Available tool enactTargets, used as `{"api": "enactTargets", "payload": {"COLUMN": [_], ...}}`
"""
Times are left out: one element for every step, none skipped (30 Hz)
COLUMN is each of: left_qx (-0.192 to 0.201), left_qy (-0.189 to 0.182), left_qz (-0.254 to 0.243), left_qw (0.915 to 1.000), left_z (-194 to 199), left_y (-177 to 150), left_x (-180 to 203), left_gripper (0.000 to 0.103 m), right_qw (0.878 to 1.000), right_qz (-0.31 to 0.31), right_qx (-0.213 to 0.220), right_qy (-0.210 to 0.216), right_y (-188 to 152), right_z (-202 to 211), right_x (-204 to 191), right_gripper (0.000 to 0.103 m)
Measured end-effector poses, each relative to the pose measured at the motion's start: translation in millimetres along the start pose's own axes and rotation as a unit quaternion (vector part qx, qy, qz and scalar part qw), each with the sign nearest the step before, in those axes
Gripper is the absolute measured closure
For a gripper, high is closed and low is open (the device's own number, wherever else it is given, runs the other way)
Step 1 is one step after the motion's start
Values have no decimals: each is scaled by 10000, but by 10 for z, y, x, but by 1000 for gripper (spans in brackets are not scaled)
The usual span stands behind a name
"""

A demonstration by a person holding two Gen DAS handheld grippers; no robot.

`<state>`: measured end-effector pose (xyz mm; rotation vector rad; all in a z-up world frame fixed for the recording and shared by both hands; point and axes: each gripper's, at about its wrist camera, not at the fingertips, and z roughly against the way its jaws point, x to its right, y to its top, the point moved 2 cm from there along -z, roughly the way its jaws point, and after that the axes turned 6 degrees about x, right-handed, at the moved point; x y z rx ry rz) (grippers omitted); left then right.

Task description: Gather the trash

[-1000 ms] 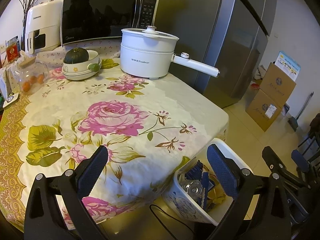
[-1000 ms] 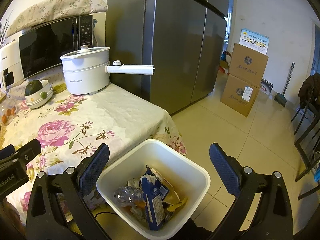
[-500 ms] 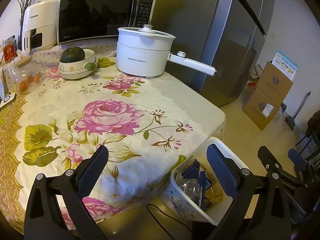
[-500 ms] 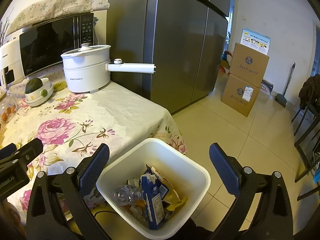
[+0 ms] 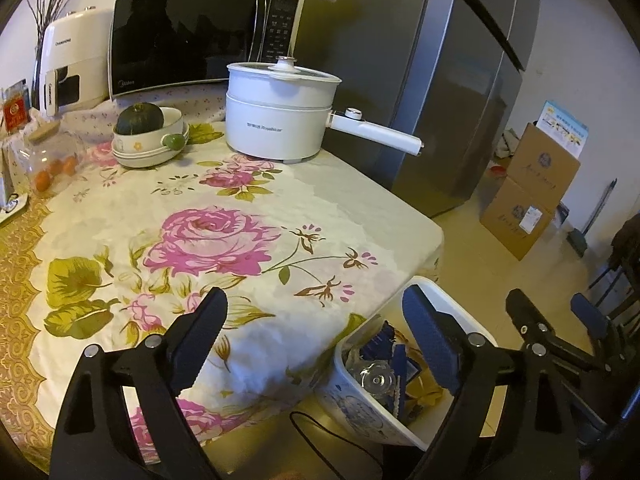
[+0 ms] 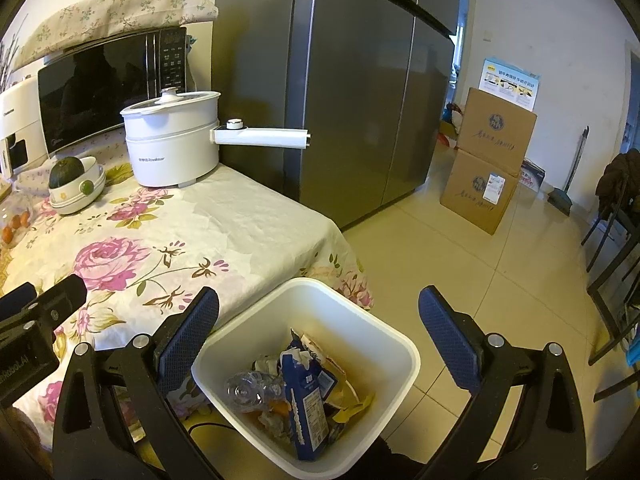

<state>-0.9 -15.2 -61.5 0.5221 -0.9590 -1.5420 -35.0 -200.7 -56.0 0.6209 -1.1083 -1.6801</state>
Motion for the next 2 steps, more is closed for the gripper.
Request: {"api": "enactTargets", "payload": {"left_qx": [-4, -7], "left_qy": [18, 28], "left_qz": [-10, -8], "left_qw": [10000, 10000], "left_z": [1, 0], "left_y": [2, 3], "left_x": [2, -2], "left_gripper": [14, 13], "right_qw": [10000, 10000], "right_qz": [-4, -11], "right_qx": [16, 30], "right_qy": [-9, -15], "right_y": [3, 7], "right_z": [2, 7], "right_x": [6, 13], "right_gripper": [7, 7]}}
